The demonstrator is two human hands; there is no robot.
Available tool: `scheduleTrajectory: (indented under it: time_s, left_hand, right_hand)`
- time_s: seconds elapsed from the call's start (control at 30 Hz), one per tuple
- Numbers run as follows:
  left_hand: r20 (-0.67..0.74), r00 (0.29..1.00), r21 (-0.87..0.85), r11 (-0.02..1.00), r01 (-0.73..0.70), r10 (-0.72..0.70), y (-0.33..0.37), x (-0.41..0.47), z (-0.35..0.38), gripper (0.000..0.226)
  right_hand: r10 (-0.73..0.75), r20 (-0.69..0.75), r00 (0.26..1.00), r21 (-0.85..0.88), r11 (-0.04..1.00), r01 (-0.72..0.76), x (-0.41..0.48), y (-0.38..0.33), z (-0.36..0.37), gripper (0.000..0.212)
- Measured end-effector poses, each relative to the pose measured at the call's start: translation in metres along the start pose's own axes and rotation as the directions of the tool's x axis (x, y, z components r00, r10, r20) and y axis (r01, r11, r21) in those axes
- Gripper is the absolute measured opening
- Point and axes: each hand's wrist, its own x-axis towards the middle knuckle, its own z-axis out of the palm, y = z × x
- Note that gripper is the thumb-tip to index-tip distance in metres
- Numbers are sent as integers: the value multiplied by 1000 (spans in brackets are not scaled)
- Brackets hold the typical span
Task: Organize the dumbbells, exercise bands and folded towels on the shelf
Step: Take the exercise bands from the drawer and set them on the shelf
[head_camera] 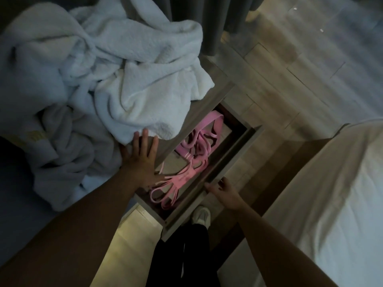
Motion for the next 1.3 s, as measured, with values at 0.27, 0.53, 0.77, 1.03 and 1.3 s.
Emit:
scheduleTrajectory:
  time_s: [0.27, 0.53, 0.77, 1.03, 1.3]
  left_hand:
    - [74, 996, 62, 997, 41, -46, 6, 2, -14, 134]
    - [55, 997, 115, 992, 50, -57, 8, -3, -22, 136]
    - [13, 999, 123, 992, 38, -40, 7, -6, -22, 141]
    - [9, 999, 108, 994, 36, -38, 10, -7, -25, 136]
    - [-118, 989, -63, 995, 77, -84, 66, -36, -49, 78]
  right_hand:
    - [170, -331, 928, 18, 985, -174, -5, -8, 7, 18]
    - [219, -373, 902, 19, 973, -229, -17, 6, -7, 14]
    - [280, -362, 889, 41, 958, -285, -26, 16, -19, 7]
    - [300, -360, 883, 55, 952, -302, -31, 15, -19, 27]
    - [-311, -571, 759, -636, 753, -169, -51, 7, -32, 59]
